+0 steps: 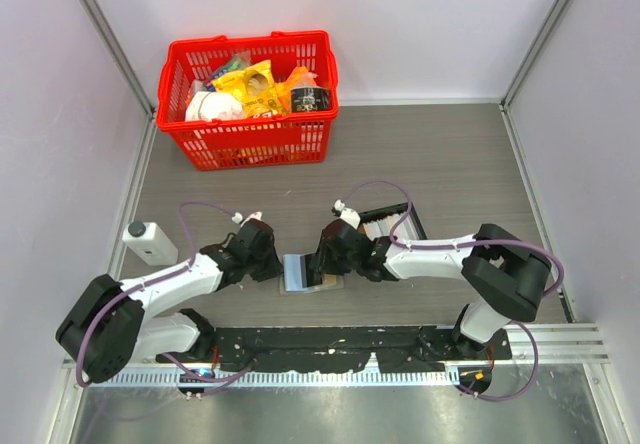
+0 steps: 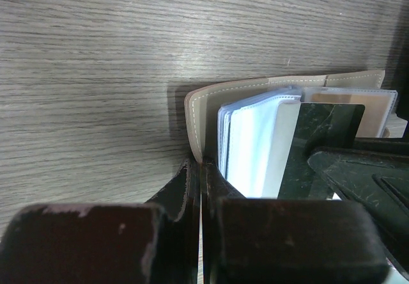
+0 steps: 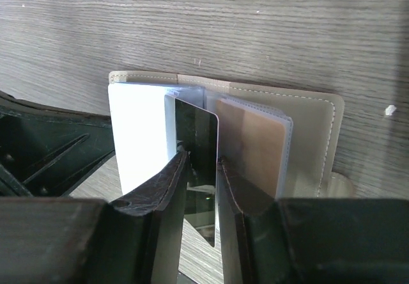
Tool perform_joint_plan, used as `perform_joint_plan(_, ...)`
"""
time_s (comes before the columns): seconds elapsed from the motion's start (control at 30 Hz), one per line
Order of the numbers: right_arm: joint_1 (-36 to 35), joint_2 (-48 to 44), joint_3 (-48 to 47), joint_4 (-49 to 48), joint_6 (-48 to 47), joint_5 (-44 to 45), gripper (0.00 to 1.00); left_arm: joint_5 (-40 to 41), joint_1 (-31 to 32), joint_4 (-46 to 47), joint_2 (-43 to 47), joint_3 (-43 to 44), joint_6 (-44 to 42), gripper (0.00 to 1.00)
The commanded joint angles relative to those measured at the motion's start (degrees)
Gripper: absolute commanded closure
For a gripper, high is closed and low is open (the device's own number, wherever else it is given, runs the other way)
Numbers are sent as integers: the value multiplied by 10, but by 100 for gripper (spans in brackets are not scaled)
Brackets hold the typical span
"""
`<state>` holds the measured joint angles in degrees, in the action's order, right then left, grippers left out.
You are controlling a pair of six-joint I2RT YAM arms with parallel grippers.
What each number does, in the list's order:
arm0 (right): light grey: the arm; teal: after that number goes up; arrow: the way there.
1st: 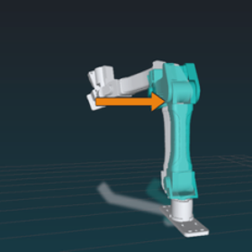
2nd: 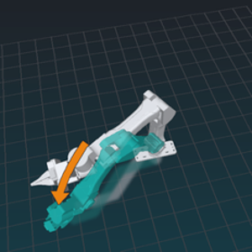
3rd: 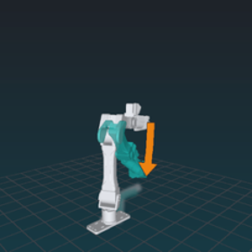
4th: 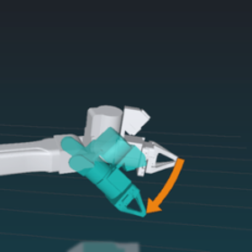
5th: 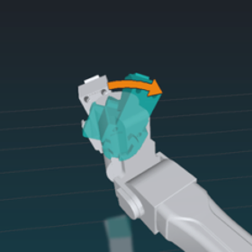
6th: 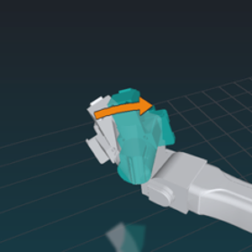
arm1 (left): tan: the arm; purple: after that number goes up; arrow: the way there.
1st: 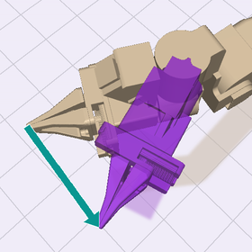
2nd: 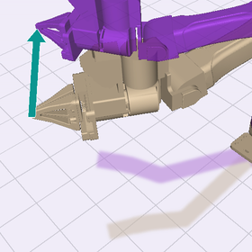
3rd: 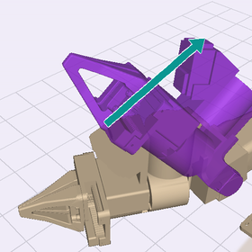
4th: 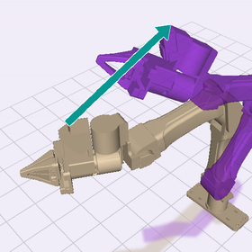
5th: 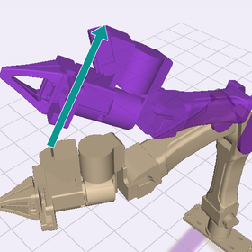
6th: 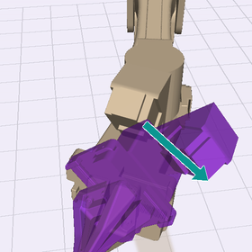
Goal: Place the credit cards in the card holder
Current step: Insert the credit card into the card holder.
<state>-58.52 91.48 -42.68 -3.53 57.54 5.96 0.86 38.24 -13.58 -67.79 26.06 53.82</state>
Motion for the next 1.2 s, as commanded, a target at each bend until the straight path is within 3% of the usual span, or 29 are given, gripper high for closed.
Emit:
perform_joint_plan(0.0, -18, 10, -58, 111, -37, 72, 69, 19, 2, -16, -16, -5, -5, 100)
perform_joint_plan(0.27, -45, 50, -123, 178, -68, 93, 69, 16, 1, -17, -11, -4, -6, 100)
perform_joint_plan(0.53, -56, 85, -139, 127, -63, 15, 69, 12, 1, -14, -9, -2, -6, 100)
perform_joint_plan(0.87, -54, 52, -146, 199, -72, 108, 65, 25, 2, -24, -1, -9, -6, 100)
perform_joint_plan(1.17, -52, 58, -159, 231, -84, 135, 65, 24, 1, -24, -2, -8, -6, 100)
